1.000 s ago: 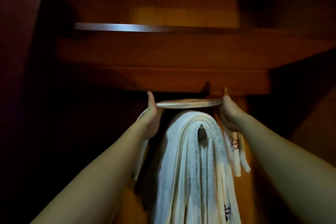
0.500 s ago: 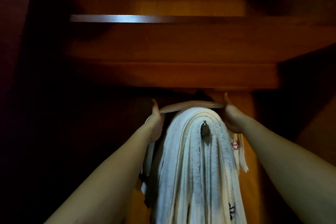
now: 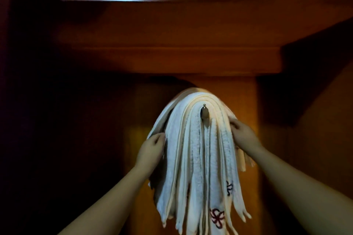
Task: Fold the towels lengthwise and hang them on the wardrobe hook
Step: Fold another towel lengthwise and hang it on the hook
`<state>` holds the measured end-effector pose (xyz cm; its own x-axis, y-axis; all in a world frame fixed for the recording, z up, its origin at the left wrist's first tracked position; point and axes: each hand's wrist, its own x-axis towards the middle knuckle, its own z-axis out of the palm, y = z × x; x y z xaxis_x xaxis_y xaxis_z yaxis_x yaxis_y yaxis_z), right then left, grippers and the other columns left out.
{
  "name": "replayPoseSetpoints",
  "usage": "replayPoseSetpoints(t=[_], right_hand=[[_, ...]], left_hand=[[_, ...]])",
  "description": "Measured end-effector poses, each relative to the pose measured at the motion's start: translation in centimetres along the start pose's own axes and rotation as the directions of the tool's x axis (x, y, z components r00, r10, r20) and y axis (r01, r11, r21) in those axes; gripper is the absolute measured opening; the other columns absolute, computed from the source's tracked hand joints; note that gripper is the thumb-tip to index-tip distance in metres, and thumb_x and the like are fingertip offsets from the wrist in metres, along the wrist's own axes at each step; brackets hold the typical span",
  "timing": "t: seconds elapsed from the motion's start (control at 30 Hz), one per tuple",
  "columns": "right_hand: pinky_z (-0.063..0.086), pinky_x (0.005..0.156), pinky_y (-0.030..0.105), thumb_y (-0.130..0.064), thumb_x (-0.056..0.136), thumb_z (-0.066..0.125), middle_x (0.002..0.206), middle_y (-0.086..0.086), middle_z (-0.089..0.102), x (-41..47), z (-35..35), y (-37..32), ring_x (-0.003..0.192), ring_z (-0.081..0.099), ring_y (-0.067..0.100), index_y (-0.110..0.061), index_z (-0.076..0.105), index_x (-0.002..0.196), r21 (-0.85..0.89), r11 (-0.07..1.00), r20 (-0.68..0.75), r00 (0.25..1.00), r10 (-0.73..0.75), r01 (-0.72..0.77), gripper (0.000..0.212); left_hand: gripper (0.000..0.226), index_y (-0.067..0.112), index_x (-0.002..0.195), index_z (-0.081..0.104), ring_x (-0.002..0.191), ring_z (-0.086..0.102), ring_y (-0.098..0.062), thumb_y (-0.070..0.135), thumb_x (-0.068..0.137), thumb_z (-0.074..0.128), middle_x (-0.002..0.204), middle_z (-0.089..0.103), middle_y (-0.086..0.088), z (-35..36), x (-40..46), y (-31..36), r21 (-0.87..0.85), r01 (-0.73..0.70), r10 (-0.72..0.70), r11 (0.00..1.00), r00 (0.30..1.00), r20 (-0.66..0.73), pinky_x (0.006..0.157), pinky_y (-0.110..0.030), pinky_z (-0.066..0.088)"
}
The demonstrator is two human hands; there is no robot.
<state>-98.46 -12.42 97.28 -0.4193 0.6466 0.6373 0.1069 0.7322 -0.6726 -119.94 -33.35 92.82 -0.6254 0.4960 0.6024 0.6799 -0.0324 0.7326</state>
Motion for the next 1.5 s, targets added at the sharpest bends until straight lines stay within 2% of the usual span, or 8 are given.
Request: replayPoseSetpoints(t=[0.17,0.3,0.4,0.6,1.03,1.2,1.33,1.5], right_hand=[[0.04,0.096,0.038,-0.029,0.096,0.061,0.129,0.007,0.049,-1.0,1.3,2.9,0.118,0.046,0.024,-0.017,0.049,0.134,-0.298,0.954,-0.225,0.969,-0.104,0.033,0.041],[0.026,0.11,0.046,-0.032,0.095,0.062,0.149,0.014,0.034,-1.2,1.8,3.6,0.137,0.032,0.034,-0.019,0.033,0.15,-0.229,0.962,-0.353,0.934,0.061,-0.15,0.063],[0.029,0.107,0.044,-0.042,0.091,0.064,0.149,0.009,0.036,-1.2,1.0,3.8,0.136,0.034,0.033,-0.021,0.042,0.145,-0.376,0.902,-0.294,0.951,0.101,-0.211,0.061],[0.04,0.067,0.033,-0.029,0.099,0.053,0.111,0.019,0.065,-1.2,0.3,5.8,0.086,0.055,0.03,-0.011,0.061,0.115,-0.282,0.935,-0.095,0.976,0.196,-0.215,0.026],[0.046,0.083,0.025,-0.005,0.099,0.056,0.115,0.01,0.062,-4.8,2.9,5.8,0.104,0.06,0.027,-0.003,0.058,0.127,-0.096,0.985,0.214,0.964,0.159,-0.141,0.028],[0.055,0.084,0.034,-0.026,0.101,0.054,0.098,0.001,0.072,-7.1,2.3,5.1,0.093,0.067,0.018,-0.017,0.066,0.115,0.178,0.918,0.308,0.906,0.289,-0.354,0.021],[0.044,0.1,0.047,-0.029,0.103,0.034,0.114,0.011,0.07,-9.0,1.4,7.2,0.107,0.063,0.028,-0.009,0.064,0.113,0.331,0.76,0.345,0.822,0.454,-0.559,0.038],[0.036,0.095,0.035,-0.044,0.107,0.026,0.12,0.003,0.062,-11.8,-1.2,6.9,0.118,0.057,0.022,-0.011,0.058,0.129,0.166,0.779,0.302,0.783,0.543,-0.605,0.05]], left_hand=[[0.046,0.016,0.131,0.054,0.118,0.051,-0.035,0.035,0.09,0.058,0.13,0.051,-0.013,0.6,-0.8,-1.1,0.726,-0.225,0.48,0.65,0.863,-0.162,0.096,-0.047,0.043],[0.081,0.017,0.151,0.027,0.137,0.039,-0.032,0.037,0.085,0.069,0.152,0.036,-0.012,0.4,0.4,-1.7,0.503,0.08,0.051,0.86,0.969,-0.241,0.112,-0.046,0.032],[0.037,0.022,0.126,0.055,0.088,0.066,-0.026,0.027,0.09,0.06,0.107,0.067,-0.005,-0.4,0.8,-2.3,0.274,0.148,-0.125,0.95,0.987,-0.099,0.075,-0.04,0.058],[0.059,0.032,0.136,0.046,0.098,0.063,-0.02,0.045,0.084,0.071,0.118,0.061,0.01,-1.2,1.1,-3.1,0.242,0.023,-0.03,0.97,0.999,0.022,0.077,-0.041,0.056],[0.01,0.016,0.093,0.07,0.069,0.065,-0.017,0.013,0.092,0.061,0.074,0.068,0.004,1.5,-1.9,-4.9,0.0,0.187,-0.186,0.982,0.979,0.08,0.059,-0.028,0.053],[0.034,0.022,0.125,0.06,0.098,0.065,-0.022,0.02,0.091,0.067,0.113,0.069,-0.003,2.5,-4.4,-3.8,-0.08,0.297,-0.274,0.951,0.936,0.22,0.08,-0.035,0.055],[0.073,0.012,0.149,0.039,0.123,0.054,-0.021,-0.023,0.085,0.045,0.15,0.045,-0.013,1.3,-7.2,-3.2,-0.124,0.377,-0.307,0.918,0.873,0.378,0.067,-0.019,0.052],[0.047,-0.004,0.141,0.044,0.111,0.062,-0.02,-0.016,0.096,0.038,0.143,0.049,-0.017,-1.6,-11.8,-2.7,-0.017,0.391,-0.371,0.92,0.886,0.277,0.08,-0.02,0.045]])
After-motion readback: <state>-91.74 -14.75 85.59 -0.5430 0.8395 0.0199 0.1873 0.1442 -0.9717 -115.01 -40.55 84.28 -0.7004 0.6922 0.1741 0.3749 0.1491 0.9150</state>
